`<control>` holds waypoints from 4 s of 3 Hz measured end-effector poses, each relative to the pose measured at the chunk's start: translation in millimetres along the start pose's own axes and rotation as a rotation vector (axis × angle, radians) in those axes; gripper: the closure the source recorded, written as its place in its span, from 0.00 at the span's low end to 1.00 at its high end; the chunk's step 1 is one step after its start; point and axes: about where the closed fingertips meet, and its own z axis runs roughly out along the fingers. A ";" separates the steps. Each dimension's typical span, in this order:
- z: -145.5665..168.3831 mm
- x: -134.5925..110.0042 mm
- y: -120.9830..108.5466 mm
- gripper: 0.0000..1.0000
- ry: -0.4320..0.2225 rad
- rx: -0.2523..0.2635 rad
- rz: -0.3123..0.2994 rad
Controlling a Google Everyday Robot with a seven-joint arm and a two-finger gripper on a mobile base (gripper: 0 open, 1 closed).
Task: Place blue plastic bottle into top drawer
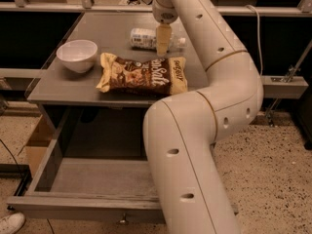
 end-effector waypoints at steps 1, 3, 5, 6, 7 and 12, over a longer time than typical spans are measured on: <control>16.1 29.3 3.0 0.00 0.059 -0.015 0.027; -43.3 39.1 -6.8 0.00 0.027 0.058 0.010; -26.3 37.3 -7.7 0.00 -0.036 0.057 0.014; -15.5 33.4 -2.0 0.00 -0.139 0.038 0.033; -15.4 33.4 -2.0 0.00 -0.139 0.038 0.033; 33.9 23.4 -2.9 0.00 -0.140 0.015 0.059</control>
Offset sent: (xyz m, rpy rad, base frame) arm 0.0449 -0.0489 0.0068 -0.0751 0.0600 -0.0660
